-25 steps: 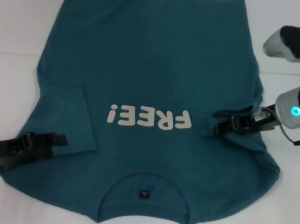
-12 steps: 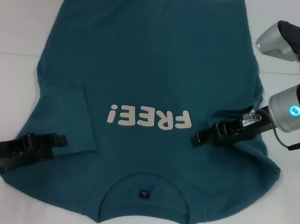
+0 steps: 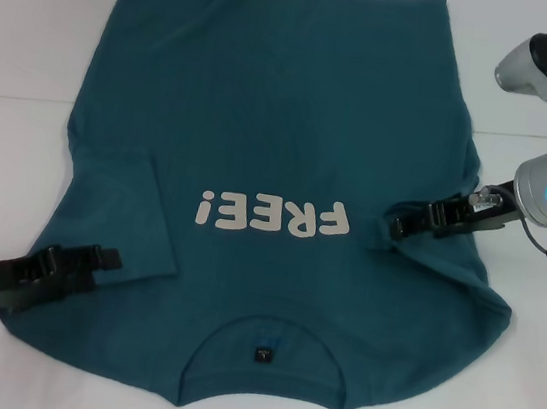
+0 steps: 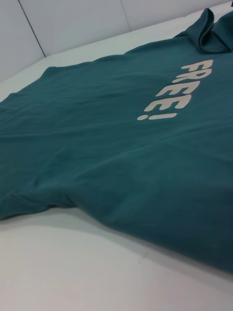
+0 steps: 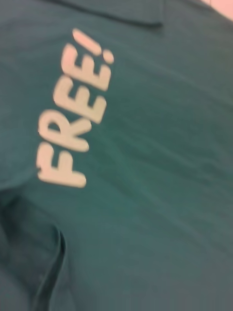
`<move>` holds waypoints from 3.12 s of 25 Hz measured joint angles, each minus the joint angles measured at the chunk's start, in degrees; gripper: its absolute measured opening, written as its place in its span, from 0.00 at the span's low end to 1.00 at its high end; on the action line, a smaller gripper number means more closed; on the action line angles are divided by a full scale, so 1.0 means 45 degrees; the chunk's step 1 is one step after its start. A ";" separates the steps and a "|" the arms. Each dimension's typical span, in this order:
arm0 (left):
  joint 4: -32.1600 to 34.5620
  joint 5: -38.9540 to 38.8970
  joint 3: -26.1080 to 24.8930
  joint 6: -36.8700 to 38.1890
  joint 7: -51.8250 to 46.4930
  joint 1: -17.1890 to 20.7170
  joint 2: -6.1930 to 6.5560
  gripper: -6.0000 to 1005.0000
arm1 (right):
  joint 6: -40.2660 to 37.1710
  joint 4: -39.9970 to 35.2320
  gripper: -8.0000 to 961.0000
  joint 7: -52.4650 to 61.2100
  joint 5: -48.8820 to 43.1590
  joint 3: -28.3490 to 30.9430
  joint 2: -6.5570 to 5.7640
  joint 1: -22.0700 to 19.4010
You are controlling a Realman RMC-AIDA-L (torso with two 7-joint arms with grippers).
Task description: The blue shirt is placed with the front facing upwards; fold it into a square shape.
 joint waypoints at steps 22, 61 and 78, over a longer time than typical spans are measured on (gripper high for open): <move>-0.0158 0.0000 0.0001 -0.0178 0.0036 0.0013 0.0038 0.60 | 0.6635 0.1818 0.74 0.0534 -0.1015 -0.0047 0.0635 0.0353; -0.0276 -0.1054 -0.1873 0.3304 -0.0909 0.1167 0.1979 0.63 | -0.2601 -0.1744 0.82 -0.2343 0.6885 0.2154 -0.0865 -0.2867; -0.0393 0.0395 -0.1774 0.0886 -0.0383 0.0929 0.1605 0.58 | -0.2622 -0.1587 0.83 -0.2232 0.6814 0.2296 -0.0937 -0.2974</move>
